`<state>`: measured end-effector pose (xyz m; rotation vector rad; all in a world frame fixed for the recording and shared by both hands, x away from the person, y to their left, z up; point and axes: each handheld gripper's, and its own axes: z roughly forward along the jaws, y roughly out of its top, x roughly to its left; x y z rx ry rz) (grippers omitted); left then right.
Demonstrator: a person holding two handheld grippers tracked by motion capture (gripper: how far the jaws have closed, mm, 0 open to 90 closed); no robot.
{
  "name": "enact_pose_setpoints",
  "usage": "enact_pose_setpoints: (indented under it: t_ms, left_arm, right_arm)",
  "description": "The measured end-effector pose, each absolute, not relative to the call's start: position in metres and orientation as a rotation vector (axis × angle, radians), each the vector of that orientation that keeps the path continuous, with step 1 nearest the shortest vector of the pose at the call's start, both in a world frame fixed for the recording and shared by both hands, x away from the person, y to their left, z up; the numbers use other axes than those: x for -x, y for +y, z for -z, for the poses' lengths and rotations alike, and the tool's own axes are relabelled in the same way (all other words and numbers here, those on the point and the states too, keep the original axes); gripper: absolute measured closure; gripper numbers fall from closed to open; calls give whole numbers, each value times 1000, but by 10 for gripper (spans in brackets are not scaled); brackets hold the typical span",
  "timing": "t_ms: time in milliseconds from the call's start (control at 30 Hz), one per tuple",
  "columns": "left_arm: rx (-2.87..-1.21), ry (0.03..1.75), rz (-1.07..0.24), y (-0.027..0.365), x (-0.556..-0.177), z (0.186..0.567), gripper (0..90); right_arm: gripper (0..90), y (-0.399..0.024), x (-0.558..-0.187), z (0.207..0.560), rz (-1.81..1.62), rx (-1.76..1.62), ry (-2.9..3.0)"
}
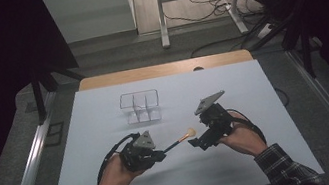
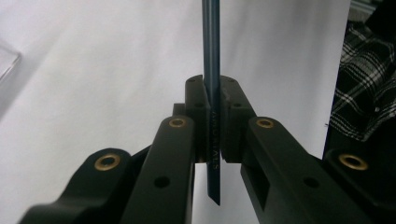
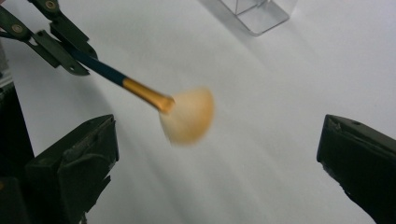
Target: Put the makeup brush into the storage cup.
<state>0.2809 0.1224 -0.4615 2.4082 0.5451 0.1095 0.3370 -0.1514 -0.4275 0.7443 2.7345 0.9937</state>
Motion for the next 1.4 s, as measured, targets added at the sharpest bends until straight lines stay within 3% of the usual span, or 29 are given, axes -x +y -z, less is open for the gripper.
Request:
enact_pose_setpoints:
  t_ms: [667, 1333, 1400]
  left_arm:
    - [-2169, 669, -100, 164, -269, 452, 843]
    - [-2129, 568, -49, 141, -272, 455, 843]
    - [-2129, 545, -46, 138, -271, 456, 843]
  right_arm:
    - [0, -166, -332, 438, -1189, -879, 2644]
    - [0, -137, -321, 428, -1313, -866, 2728]
    - [76, -135, -321, 426, -1357, -868, 2730]
